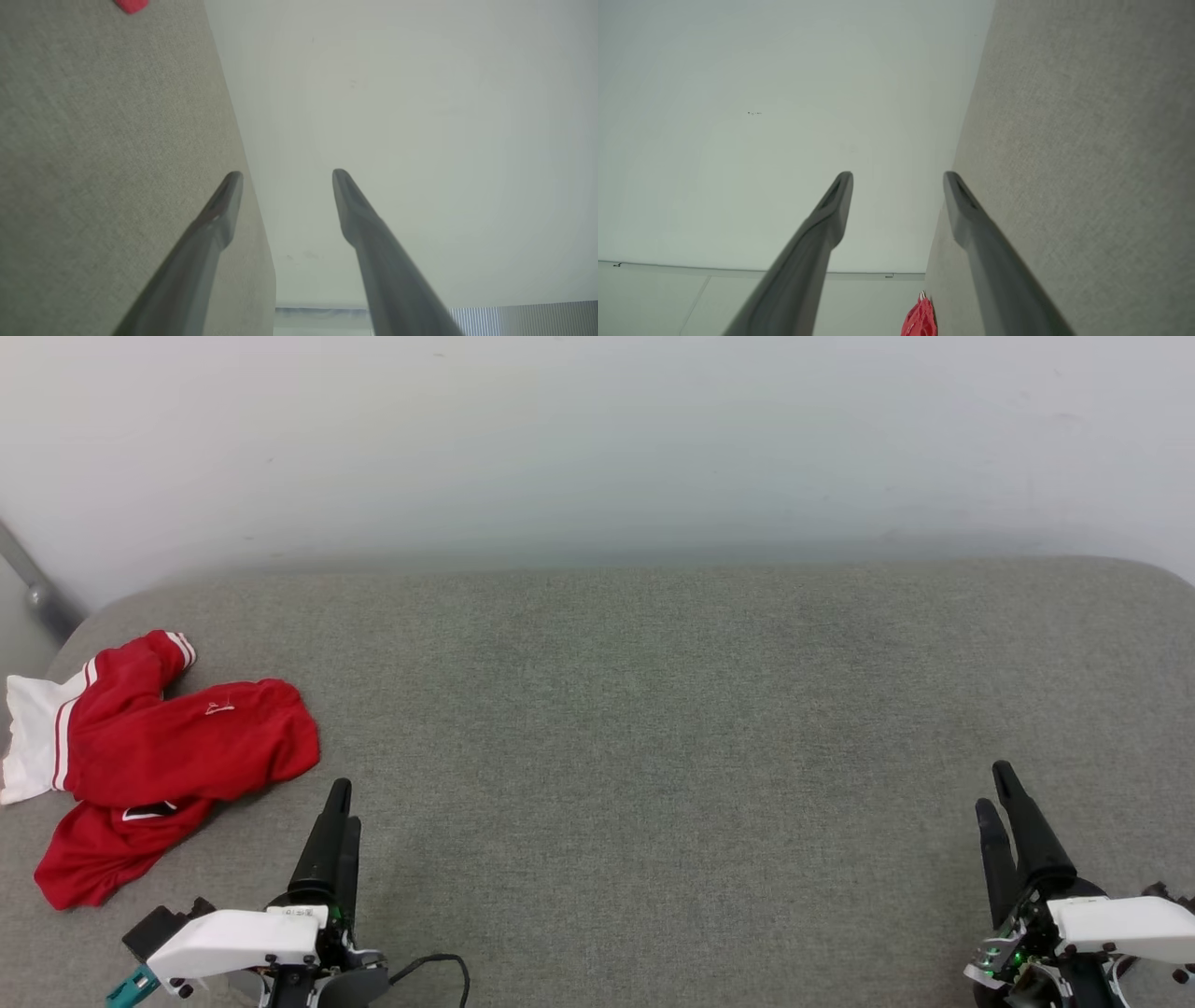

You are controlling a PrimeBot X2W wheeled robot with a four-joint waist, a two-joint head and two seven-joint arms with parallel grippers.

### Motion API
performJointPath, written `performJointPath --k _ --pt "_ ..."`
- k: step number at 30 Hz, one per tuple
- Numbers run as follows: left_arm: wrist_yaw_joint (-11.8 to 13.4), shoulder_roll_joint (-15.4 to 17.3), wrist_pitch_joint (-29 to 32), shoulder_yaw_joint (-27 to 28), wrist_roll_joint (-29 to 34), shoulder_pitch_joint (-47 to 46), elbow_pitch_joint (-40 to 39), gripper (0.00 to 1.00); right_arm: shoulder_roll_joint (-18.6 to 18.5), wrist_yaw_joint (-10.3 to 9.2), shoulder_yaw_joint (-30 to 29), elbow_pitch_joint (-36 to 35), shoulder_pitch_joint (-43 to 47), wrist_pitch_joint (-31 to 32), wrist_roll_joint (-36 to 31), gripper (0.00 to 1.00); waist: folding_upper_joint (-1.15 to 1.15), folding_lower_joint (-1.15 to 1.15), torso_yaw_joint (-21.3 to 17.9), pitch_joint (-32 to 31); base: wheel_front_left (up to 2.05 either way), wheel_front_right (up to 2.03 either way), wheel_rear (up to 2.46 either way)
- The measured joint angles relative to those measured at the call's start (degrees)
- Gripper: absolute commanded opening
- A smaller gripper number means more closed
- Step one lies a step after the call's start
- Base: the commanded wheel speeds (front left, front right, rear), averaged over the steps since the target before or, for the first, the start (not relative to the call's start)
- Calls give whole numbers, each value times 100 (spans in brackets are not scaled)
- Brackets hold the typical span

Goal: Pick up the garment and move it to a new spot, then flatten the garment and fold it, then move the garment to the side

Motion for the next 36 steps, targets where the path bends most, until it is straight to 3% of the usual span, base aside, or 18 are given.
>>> performJointPath --k 10,22,36 --pt "120 2 -247 -247 1417 -16 -289 100 -70 0 113 -114 1 -249 -1132 100 0 0 10 -1 0 0 0" --pt "425 7 -515 -645 3220 -38 -494 100 -83 0 87 -479 5 -349 -3205 100 0 0 15 -6 0 0 0" --pt "888 221 -776 -850 4684 -78 -565 100 -75 0 221 -857 136 -313 -4789 100 0 0 25 -15 0 0 0"
